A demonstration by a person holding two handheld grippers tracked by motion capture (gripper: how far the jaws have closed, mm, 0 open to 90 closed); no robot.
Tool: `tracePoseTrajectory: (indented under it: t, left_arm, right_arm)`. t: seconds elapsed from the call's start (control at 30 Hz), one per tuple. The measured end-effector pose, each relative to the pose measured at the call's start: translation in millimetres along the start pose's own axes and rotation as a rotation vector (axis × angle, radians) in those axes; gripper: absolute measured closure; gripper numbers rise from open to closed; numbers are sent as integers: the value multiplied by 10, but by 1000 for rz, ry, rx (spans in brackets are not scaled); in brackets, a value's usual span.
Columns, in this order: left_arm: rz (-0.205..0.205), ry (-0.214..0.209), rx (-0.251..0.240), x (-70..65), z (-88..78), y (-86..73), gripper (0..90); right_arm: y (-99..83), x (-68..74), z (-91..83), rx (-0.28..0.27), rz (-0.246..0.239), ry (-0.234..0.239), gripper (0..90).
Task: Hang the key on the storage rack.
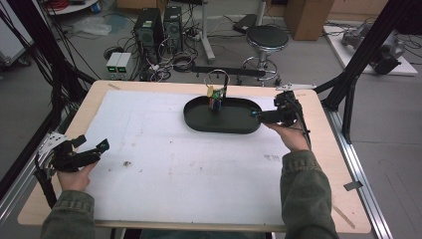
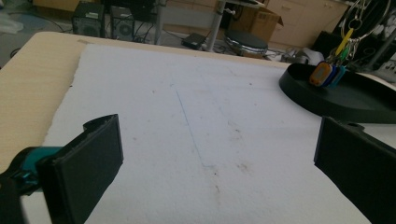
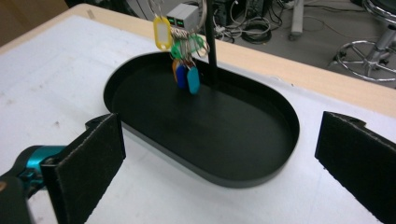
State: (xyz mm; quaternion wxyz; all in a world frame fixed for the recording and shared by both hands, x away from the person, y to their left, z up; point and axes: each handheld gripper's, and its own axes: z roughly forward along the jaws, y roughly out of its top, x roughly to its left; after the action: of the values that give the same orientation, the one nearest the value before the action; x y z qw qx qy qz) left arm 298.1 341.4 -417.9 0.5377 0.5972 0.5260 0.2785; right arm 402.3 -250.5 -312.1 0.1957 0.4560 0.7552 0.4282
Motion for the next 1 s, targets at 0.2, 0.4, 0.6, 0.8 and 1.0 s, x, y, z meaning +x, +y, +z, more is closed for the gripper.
tracePoseTrajectory:
  t: [0.2, 0.4, 0.6, 0.8, 1.0]
  left_arm:
    - [10, 2, 8, -18, -2, -9, 17]
    - [10, 4, 10, -16, -6, -8, 17]
    - [8, 3, 14, -18, 0, -10, 17]
    - [8, 6, 11, -13, -5, -9, 17]
    - [9, 4, 14, -19, -2, -9, 17]
  right_arm:
    - [-203, -26, -49, -15, 17, -5, 5]
    - [-390, -50, -75, -41, 36, -4, 5]
    - [-557, -67, -85, -47, 54, -14, 5]
    - [-703, -34, -116, -55, 41, -44, 6]
    - [-732, 58, -145, -21, -11, -81, 6]
